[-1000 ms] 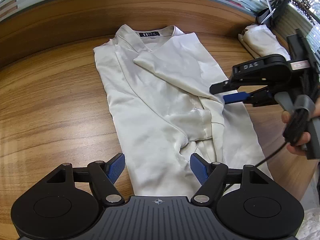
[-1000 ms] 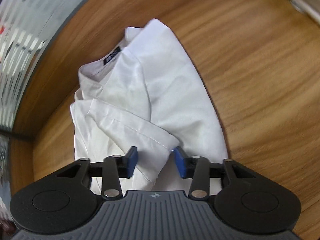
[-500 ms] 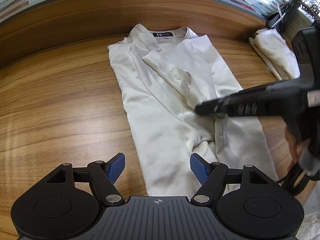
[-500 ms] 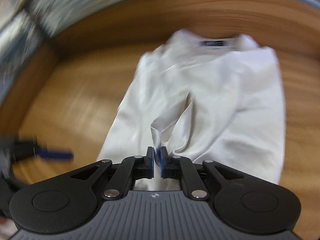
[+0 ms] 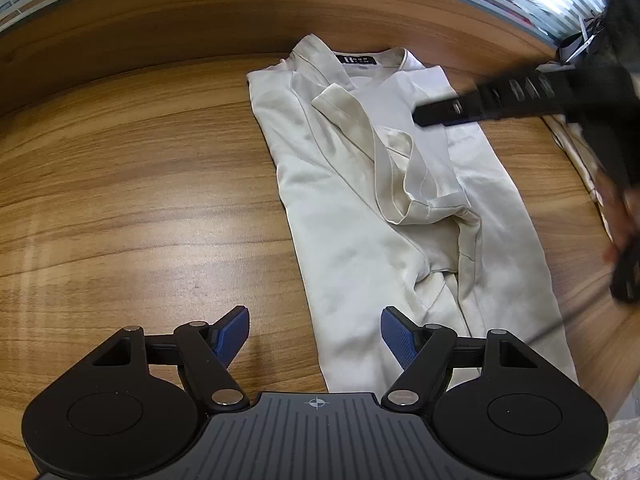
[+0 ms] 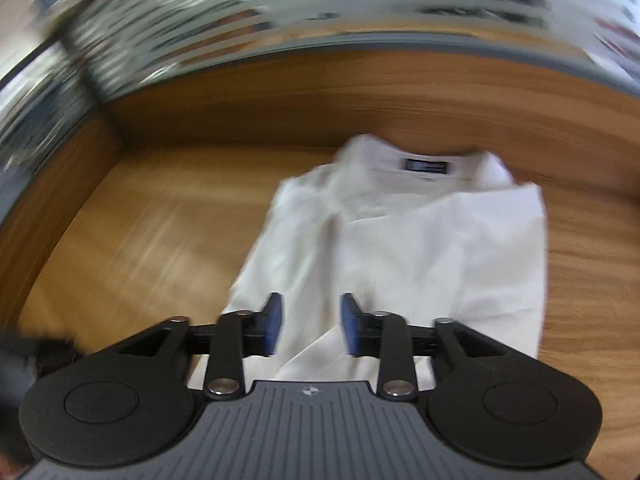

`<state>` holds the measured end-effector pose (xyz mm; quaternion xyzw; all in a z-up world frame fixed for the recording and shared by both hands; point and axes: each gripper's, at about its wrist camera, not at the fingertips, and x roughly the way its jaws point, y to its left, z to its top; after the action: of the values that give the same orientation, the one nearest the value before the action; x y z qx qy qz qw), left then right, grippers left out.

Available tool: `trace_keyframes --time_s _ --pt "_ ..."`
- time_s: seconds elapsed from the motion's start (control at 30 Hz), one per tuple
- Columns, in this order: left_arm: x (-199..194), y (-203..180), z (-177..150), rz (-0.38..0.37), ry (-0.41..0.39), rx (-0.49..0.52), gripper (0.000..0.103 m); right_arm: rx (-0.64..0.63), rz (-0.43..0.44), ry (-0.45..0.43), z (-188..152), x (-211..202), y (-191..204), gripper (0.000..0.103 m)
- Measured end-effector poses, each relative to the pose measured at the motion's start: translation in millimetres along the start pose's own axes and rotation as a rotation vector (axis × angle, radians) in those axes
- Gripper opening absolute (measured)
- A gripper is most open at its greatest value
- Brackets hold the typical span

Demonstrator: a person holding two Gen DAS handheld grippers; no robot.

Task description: Fold clothes

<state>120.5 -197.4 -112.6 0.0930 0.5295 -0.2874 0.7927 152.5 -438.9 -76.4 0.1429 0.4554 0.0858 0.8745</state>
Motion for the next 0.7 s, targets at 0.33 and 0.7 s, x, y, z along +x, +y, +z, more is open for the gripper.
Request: trace_keyframes --time_s 0.33,0.7 --pt "4 4 0 0.002 0.01 -0.014 0.077 0.268 0.09 0.167 19 65 -52 0.06" --pt "4 13 -2 0.013 0.007 -0.048 0.077 0.07 0.306 0.241 4 65 24 0.06"
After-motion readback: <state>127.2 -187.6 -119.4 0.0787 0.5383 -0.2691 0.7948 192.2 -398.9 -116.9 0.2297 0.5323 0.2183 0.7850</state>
